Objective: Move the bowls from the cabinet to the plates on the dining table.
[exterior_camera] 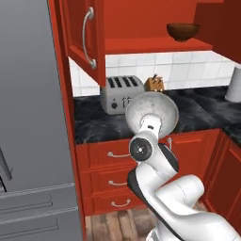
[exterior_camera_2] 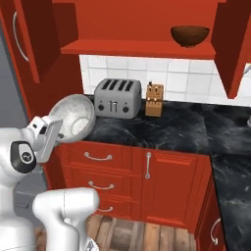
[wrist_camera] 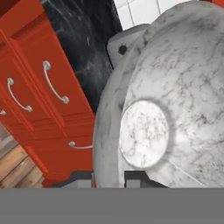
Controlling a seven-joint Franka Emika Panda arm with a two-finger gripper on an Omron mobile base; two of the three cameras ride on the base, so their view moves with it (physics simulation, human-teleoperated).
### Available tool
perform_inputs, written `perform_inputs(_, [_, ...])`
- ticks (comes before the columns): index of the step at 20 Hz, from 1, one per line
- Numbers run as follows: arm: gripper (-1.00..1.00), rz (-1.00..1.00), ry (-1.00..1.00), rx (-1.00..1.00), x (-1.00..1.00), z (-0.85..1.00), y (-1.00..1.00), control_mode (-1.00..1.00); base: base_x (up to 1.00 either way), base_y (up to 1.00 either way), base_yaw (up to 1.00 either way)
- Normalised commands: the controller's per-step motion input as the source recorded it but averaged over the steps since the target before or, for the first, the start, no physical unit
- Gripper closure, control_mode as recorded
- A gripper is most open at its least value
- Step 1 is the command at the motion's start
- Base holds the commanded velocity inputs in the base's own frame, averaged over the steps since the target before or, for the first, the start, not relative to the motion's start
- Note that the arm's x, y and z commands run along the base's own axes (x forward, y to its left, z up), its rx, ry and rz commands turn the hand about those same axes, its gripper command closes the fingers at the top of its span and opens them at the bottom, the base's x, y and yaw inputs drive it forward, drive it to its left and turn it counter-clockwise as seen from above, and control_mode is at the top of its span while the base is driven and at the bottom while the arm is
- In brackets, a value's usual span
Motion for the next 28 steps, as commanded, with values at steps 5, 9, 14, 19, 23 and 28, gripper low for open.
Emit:
perform_inputs(5, [1.00, 0.00, 0.00, 0.00, 0.00, 0.00, 0.00, 1.00, -0.43, 0.57, 0.06])
perform_inputs(9, [1.00, 0.00, 0.00, 0.00, 0.00, 0.00, 0.00, 1.00, -0.17, 0.88, 0.19])
perform_inputs(14, [1.00, 0.00, 0.00, 0.00, 0.00, 0.00, 0.00, 1.00, -0.02, 0.93, 0.37])
perform_inputs(19, [1.00, 0.00, 0.00, 0.00, 0.00, 0.00, 0.00, 1.00, 0.00, 0.83, 0.46])
perform_inputs(23, [1.00, 0.00, 0.00, 0.00, 0.00, 0.00, 0.00, 1.00, 0.03, 0.86, 0.48])
perform_inputs(28, [1.00, 0.00, 0.00, 0.00, 0.00, 0.00, 0.00, 1.00, 0.18, 0.89, 0.48])
